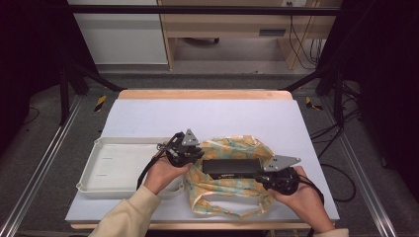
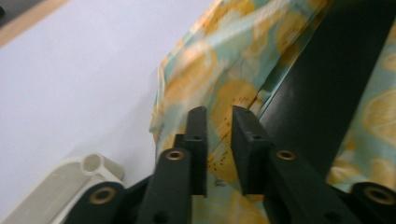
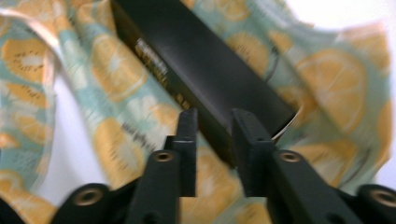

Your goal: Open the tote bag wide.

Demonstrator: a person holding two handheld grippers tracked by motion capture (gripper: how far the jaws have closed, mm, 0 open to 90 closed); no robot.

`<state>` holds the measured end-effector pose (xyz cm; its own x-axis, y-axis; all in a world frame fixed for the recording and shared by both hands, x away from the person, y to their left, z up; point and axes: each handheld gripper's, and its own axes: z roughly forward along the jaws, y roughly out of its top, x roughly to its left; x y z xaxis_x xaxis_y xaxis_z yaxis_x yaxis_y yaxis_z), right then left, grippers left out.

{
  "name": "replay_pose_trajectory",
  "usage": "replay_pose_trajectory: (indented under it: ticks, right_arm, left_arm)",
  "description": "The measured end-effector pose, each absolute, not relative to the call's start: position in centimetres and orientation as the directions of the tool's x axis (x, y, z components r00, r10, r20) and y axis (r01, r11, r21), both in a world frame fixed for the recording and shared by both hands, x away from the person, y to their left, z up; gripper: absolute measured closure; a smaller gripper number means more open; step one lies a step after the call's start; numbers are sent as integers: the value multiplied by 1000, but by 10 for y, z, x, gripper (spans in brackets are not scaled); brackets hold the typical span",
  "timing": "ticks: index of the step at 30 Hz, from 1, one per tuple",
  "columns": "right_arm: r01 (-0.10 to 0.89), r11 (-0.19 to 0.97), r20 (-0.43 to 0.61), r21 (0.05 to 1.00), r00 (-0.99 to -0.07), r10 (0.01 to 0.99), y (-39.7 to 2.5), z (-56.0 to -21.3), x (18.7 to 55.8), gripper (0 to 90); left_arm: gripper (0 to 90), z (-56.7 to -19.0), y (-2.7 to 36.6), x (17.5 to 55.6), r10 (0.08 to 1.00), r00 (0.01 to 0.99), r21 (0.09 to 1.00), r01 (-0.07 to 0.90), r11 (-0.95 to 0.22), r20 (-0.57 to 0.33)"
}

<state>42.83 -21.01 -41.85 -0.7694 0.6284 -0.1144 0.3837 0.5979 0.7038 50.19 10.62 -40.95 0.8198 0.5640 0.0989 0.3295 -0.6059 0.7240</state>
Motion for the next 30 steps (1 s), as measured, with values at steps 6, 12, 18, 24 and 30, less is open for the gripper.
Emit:
replay_pose_trajectory:
  ticks: [6, 12, 18, 24, 30]
  right_arm:
    - [372, 649, -122, 664, -802, 585, -204, -407, 458, 519]
    - [381, 676, -100, 631, -824, 557, -194, -402, 471, 445]
    - [365, 714, -95, 597, -852, 515, -188, -402, 477, 398]
    - [308, 808, -131, 502, -897, 423, -184, -398, 485, 303]
    - [258, 861, -142, 439, -926, 350, -174, -395, 492, 298]
  left_arm:
    - [601, -398, 121, 487, 583, 804, 760, 307, -573, 115]
    - [547, -390, 146, 483, 613, 777, 768, 305, -564, 142]
    - [431, -390, 173, 475, 651, 739, 764, 316, -563, 174]
    - [258, -392, 198, 475, 702, 699, 785, 355, -507, 137]
    - [165, -397, 209, 480, 724, 682, 791, 383, -477, 107]
